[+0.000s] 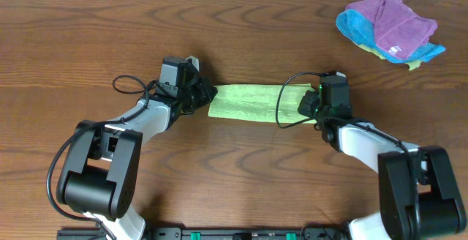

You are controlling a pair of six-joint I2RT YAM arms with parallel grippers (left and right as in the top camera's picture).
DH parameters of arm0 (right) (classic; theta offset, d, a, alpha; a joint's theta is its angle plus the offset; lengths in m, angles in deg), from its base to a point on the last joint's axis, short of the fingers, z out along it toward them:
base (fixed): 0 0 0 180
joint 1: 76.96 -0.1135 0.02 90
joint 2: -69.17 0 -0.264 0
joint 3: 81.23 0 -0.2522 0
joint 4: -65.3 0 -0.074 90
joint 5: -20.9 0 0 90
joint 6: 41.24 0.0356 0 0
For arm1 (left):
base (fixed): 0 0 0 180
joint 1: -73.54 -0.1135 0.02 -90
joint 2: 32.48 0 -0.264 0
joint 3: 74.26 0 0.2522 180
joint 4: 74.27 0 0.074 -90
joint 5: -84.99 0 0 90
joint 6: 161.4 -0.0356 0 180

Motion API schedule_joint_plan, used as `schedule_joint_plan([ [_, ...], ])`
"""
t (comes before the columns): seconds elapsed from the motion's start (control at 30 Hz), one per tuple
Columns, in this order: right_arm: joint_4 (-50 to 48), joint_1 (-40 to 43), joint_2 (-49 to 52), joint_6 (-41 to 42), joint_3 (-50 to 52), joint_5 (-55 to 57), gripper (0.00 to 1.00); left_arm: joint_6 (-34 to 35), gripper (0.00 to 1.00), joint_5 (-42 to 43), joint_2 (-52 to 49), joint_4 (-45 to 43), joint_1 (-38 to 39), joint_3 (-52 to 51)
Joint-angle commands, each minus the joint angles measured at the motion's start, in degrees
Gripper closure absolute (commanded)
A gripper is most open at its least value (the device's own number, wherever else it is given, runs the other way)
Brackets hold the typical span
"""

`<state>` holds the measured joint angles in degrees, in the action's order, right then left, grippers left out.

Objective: Fold the cloth

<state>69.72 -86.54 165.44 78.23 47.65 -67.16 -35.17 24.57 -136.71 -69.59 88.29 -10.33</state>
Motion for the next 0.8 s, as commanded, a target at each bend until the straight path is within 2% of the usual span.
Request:
schedule_joint_plan([
  [0.0, -0.55, 0.52, 0.59, -1.29, -1.33, 0.85, 0.93, 0.46, 0.94, -2.08, 0.48, 0.28, 0.00, 0.52],
  [0.03, -0.57, 0.52, 0.59, -1.29, -1.38, 0.87, 0.89, 0.46, 0.94, -2.32, 0.48, 0.31, 0.00, 0.52],
  [0.13, -0.55, 0.52, 0.59, -1.29, -1.42, 0.83, 0.59, 0.46, 0.94, -2.99, 0.48, 0.26, -0.15, 0.52],
  [0.2, -0.52, 0.52, 0.59, -1.27, -1.44, 0.55, 0.50, 0.44, 0.94, -2.95, 0.55, 0.24, -0.39, 0.52],
  [0.3, -0.37, 0.52, 0.50, -1.25, -1.42, -0.66, 0.44, 0.44, 0.90, -2.93, 1.22, 0.17, -0.90, 0.52],
  [0.37, 0.20, 0.52, -0.02, -1.25, -1.44, -1.70, 0.40, 0.39, 0.79, -2.93, 2.03, 0.00, -1.27, 0.52],
  [0.47, 1.95, 0.52, -1.88, -1.22, -1.44, -2.21, 0.37, -0.52, 0.55, -3.21, 4.17, 0.00, -1.97, 0.59],
  [0.5, 2.45, 0.52, -2.54, -1.20, -1.42, -2.19, 0.36, -0.72, 0.52, -3.23, 4.74, 0.02, -2.12, 0.59],
  [0.67, 7.13, 0.52, -8.55, -0.98, -1.44, -2.16, 0.32, -0.87, 0.45, -2.99, 7.78, 0.24, -3.17, 0.59],
  [0.77, 12.39, 0.52, -14.10, 1.68, -1.44, -2.16, 0.26, -0.50, 0.49, -2.03, 9.05, 0.22, -3.17, 0.59],
])
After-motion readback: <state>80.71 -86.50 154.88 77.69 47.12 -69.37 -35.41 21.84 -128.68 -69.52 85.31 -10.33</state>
